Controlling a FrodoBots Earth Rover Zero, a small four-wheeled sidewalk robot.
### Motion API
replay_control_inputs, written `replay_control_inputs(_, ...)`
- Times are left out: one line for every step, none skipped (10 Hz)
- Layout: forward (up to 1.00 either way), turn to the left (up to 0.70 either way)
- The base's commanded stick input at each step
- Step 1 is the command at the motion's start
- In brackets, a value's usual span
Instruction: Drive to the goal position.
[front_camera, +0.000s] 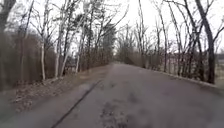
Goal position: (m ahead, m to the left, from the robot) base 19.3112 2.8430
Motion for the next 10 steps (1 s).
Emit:
replay_control_inputs(0.7, -0.28)
replay_control_inputs(0.7, -0.18)
replay_control_inputs(0.7, -0.07)
replay_control_inputs(0.7, 0.0)
replay_control_inputs(0.7, 0.0)
replay_control_inputs(0.7, 0.0)
replay_control_inputs(0.7, 0.0)
replay_control_inputs(0.7, 0.0)
replay_control_inputs(0.7, 0.0)
replay_control_inputs(0.7, 0.0)
